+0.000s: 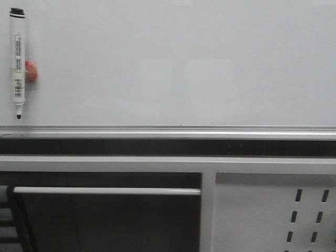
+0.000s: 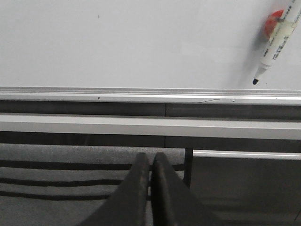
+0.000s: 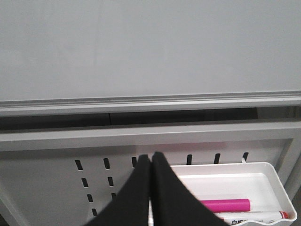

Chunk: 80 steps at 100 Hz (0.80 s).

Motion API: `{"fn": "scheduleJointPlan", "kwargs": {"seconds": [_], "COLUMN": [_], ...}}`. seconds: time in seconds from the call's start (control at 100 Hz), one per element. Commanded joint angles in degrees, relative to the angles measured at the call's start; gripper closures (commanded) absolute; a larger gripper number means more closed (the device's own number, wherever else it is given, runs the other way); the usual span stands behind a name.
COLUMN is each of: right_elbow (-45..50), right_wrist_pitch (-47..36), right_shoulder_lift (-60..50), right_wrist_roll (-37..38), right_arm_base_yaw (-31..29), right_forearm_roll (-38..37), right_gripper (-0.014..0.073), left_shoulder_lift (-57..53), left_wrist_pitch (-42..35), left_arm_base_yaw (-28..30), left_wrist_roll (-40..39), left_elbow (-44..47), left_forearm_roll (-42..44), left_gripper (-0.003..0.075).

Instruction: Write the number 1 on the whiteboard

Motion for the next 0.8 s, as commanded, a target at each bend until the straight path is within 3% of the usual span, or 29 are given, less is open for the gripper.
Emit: {"fn": "scheduleJointPlan", "kwargs": {"seconds": [0.0, 0.39, 0.58, 0.79], "right_elbow": [1.6, 1.6, 1.6, 1.6], "right_wrist_pitch": [-1.3, -1.3, -1.8, -18.7], "right_shoulder_lift": [-0.7, -0.7, -0.7, -0.7], "right_wrist_roll": [-0.6, -0.6, -0.6, -0.6], "right_arm_base_yaw": [0.1, 0.1, 0.1, 0.1], "right_forearm_roll": [-0.5, -0.5, -0.5, -0.5], "right_gripper": [0.0673, 0.0673, 0.0673, 0.0673], "left_shoulder_lift": [-1.5, -1.5, -1.5, -1.5], "left_wrist_pitch": [-3.1, -3.5, -10.5, -24.6], "left_arm_base_yaw": [-0.2, -0.2, -0.2, -0.2], "left_wrist_roll": [-0.5, -0.5, -0.5, -0.5], "left_elbow": [1.2, 1.2, 1.2, 1.2], "left_forearm_roll": [-0.1, -0.1, -0.1, -0.1], "left_gripper": [0.0738, 0.0738, 0.0738, 0.0738]}}
